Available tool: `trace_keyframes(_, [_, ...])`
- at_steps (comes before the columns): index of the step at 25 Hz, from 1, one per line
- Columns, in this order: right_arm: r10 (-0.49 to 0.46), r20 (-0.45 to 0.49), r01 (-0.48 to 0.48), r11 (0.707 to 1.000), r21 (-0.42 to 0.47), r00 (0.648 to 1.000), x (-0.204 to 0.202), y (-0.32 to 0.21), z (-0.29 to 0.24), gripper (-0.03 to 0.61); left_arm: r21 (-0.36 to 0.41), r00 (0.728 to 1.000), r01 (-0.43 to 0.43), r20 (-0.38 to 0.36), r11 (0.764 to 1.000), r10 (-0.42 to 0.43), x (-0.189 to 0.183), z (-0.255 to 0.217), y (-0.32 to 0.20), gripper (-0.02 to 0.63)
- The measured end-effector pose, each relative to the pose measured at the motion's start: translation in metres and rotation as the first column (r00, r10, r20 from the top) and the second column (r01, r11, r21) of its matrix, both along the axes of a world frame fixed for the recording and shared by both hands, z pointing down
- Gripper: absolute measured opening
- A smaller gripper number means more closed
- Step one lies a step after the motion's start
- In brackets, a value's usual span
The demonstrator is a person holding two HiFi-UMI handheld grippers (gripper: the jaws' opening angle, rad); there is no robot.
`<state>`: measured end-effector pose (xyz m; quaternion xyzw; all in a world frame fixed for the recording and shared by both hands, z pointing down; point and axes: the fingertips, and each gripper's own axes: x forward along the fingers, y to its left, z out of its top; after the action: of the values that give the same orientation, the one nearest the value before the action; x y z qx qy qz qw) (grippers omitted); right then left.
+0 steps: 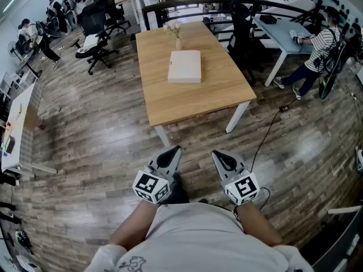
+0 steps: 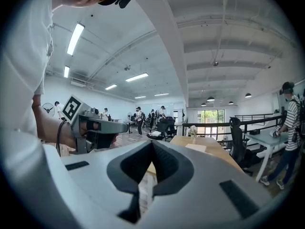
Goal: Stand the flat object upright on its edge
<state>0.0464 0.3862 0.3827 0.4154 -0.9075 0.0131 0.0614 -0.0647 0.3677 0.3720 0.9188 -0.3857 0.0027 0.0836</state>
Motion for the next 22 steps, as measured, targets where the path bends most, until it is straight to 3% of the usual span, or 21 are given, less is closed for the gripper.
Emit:
trace_keyframes(12, [-0.034,-0.034,0.033,0.999,-0.03,0.999,-0.034,-0.088,0.025,0.005,-0.011,1.0,-0.002,0.001,1.0,0.002,-0.031,0.022,-0.089,0.006])
trace_keyframes(22, [0.05,-0.032,-0.051,0.999,-0.017,0.998,-0.08,-0.192,0.01,0.006,0.013,0.997,-0.074,0.018,0.997,0.073,-0.079,0.012,-0.186,0.006])
